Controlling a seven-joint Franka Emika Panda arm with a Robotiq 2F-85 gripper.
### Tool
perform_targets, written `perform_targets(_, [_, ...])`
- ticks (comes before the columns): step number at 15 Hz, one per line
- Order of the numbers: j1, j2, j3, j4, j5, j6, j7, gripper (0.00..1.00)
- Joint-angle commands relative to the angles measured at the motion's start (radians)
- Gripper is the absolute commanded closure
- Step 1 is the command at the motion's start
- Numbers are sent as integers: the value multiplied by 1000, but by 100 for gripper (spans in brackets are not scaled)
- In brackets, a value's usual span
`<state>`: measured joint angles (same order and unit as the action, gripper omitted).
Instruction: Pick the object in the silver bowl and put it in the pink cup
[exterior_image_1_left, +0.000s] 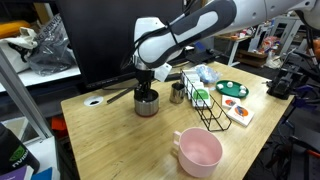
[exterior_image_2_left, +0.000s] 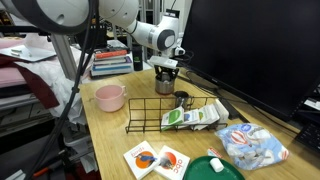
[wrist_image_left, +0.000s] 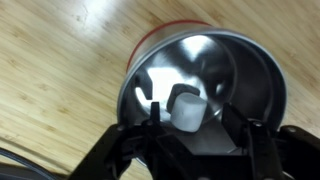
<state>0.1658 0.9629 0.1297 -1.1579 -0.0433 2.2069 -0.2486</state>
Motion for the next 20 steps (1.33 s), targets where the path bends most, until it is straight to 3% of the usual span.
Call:
perform_targets(1, [1, 44, 6, 79, -11, -56, -32, 33])
perform_targets(14, [1, 186, 30, 321, 7, -228, -140, 33])
perform_targets(20, [-5, 219, 38, 378, 15, -270, -168, 36])
